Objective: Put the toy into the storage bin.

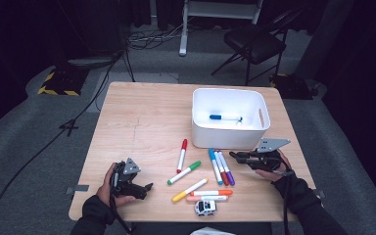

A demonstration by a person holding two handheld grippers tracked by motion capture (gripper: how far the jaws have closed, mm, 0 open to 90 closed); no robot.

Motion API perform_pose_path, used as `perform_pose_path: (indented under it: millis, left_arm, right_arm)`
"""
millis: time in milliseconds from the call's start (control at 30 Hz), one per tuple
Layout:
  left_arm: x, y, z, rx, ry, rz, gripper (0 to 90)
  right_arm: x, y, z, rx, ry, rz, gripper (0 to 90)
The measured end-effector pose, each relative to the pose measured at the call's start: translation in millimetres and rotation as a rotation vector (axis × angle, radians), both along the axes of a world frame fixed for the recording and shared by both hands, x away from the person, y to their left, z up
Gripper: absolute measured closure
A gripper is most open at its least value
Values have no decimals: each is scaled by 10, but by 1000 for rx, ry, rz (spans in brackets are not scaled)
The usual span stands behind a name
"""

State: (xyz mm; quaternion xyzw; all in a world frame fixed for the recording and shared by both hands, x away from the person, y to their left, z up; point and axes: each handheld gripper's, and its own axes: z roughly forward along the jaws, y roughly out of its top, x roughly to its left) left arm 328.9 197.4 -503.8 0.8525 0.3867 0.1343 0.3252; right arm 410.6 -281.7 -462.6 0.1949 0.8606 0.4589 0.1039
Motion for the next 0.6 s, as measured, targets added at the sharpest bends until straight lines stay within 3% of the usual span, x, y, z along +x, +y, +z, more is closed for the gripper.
perform_pose_path:
  millis: [200,600]
  left_arm:
    - [2,2,3,1,3,-4,9]
    - [3,2,2,0,6,-5,9]
  right_arm:
    - [-28,-97,159,57,-24,-8,750]
    - [-119,-155,537,91,-92,3,751]
